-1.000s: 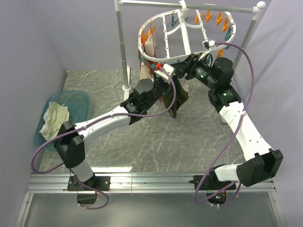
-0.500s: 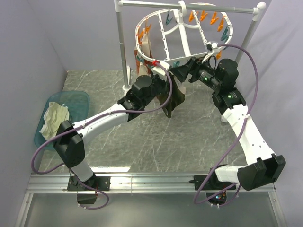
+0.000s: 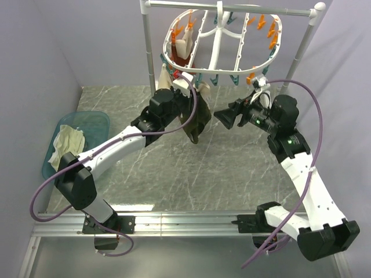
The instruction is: Clip the underwear to the hanger
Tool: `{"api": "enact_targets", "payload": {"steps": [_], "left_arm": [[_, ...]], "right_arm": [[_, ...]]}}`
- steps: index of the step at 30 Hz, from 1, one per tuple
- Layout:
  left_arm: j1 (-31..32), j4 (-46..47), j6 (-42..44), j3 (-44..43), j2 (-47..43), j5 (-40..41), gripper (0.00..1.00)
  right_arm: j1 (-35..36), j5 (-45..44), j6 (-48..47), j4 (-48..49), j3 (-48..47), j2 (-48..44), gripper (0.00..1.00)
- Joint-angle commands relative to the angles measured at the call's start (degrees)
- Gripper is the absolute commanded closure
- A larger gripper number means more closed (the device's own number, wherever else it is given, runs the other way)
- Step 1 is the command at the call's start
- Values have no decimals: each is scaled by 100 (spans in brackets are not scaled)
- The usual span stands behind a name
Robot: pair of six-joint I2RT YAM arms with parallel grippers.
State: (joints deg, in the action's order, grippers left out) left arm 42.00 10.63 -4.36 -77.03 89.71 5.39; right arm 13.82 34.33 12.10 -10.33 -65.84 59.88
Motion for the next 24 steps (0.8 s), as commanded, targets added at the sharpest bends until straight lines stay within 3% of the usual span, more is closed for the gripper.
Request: {"api": "enact_targets", "payload": {"steps": [1,8,14,18,24], "left_arm": [[-121,-193,-100,48,-279,-135,62],[-552,-562,-109,92,-349,-143,61],[-807,-895,-4,57,-384,-266,45],[-877,-1045,31,-13,-375,-372,32],[-983,-1441,-65,-119,-410,-442,30]], "right_arm": [[-108,-75,-181,-197,352,-406,9],[-380,-233,-42,-207,1203,-1012,10],[-626,-40,336,346,1960,-1241,16],[-662,109,328,1284,2339,-1163,20],[-670,417,179,2157,2577,-531,25]]}}
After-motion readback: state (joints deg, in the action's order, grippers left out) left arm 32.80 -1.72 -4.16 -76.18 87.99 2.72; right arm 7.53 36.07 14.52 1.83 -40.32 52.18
